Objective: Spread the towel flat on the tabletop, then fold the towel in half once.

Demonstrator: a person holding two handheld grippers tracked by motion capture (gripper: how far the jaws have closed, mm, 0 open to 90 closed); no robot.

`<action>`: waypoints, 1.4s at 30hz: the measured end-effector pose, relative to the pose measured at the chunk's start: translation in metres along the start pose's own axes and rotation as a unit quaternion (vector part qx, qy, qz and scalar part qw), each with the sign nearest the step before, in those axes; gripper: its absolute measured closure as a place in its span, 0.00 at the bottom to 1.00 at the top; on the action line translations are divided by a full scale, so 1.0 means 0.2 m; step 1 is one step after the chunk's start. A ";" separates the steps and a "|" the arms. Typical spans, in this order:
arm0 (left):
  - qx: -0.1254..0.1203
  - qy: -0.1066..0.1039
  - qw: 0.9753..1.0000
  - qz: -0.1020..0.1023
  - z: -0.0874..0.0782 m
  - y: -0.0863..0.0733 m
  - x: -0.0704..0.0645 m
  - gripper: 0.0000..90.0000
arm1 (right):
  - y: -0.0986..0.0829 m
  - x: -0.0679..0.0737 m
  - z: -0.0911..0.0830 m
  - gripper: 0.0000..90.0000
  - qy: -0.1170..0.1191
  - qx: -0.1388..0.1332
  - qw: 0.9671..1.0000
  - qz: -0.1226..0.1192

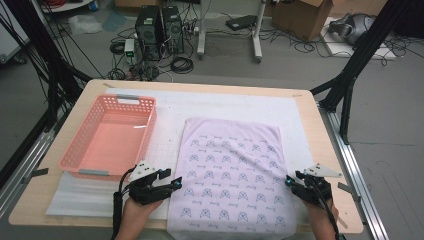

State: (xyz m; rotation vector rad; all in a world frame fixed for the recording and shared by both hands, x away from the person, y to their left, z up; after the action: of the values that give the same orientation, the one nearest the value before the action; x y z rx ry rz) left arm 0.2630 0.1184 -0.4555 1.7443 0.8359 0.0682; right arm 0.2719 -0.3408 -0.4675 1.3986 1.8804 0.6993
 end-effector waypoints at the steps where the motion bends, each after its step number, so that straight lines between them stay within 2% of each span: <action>1: -0.001 0.002 1.000 0.002 0.00 0.00 0.00 0.48 | 0.00 -0.02 0.00 0.62 -0.007 0.001 1.000 0.003; 4: -0.004 0.003 1.000 0.006 0.00 0.00 0.01 0.46 | -0.01 -0.04 -0.01 0.61 0.008 -0.009 1.000 0.013; 6: -0.006 0.000 1.000 0.006 0.00 0.01 0.02 0.45 | 0.00 -0.04 -0.03 0.56 0.038 -0.027 0.999 0.024; 9: -0.016 -0.001 1.000 0.014 0.01 0.02 0.01 0.41 | 0.02 -0.03 -0.09 0.48 0.081 -0.056 0.995 0.021; 12: -0.023 -0.010 0.999 0.024 0.00 0.04 0.01 0.36 | 0.03 0.00 -0.13 0.35 0.110 -0.076 0.991 0.014; 14: -0.028 -0.010 0.999 0.025 0.00 0.05 0.01 0.33 | 0.04 0.01 -0.15 0.30 0.120 -0.090 0.989 0.013; 16: -0.033 -0.017 0.999 0.033 0.00 0.05 0.02 0.22 | 0.04 0.01 -0.17 0.29 0.124 -0.101 0.987 0.015; 20: -0.034 -0.017 0.999 0.039 0.00 0.07 0.02 0.23 | 0.05 0.01 -0.18 0.25 0.123 -0.112 0.986 0.016; 25: -0.040 -0.021 0.998 0.038 0.01 0.09 0.03 0.23 | 0.03 0.01 -0.19 0.23 0.117 -0.110 0.987 0.012; 36: -0.039 -0.031 0.998 0.040 0.04 0.11 0.02 0.23 | 0.00 -0.05 -0.22 0.23 0.104 -0.108 0.988 0.034; 38: -0.040 -0.030 0.998 0.038 0.03 0.11 0.02 0.23 | 0.00 -0.05 -0.21 0.23 0.104 -0.107 0.988 0.033; 41: -0.041 -0.044 0.998 0.026 0.04 0.11 0.04 0.23 | 0.01 -0.04 -0.20 0.23 0.107 -0.106 0.988 0.029; 42: -0.040 -0.043 0.998 0.023 0.04 0.10 0.04 0.23 | 0.01 -0.03 -0.19 0.23 0.107 -0.105 0.988 0.027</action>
State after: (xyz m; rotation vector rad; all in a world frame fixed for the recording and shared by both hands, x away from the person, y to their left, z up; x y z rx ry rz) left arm 0.2824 0.1143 -0.4431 1.6786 0.7220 0.0568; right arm 0.2454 -0.3474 -0.4404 1.2843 1.8716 1.0782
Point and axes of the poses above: each handheld gripper's, and its own axes: z roughly forward along the jaws, y roughly out of its top, x roughly to its left, the point moved 3 cm from there along z, roughly forward along the jaws, and after that the axes turned 14 degrees about -y, right-handed, at the moved point
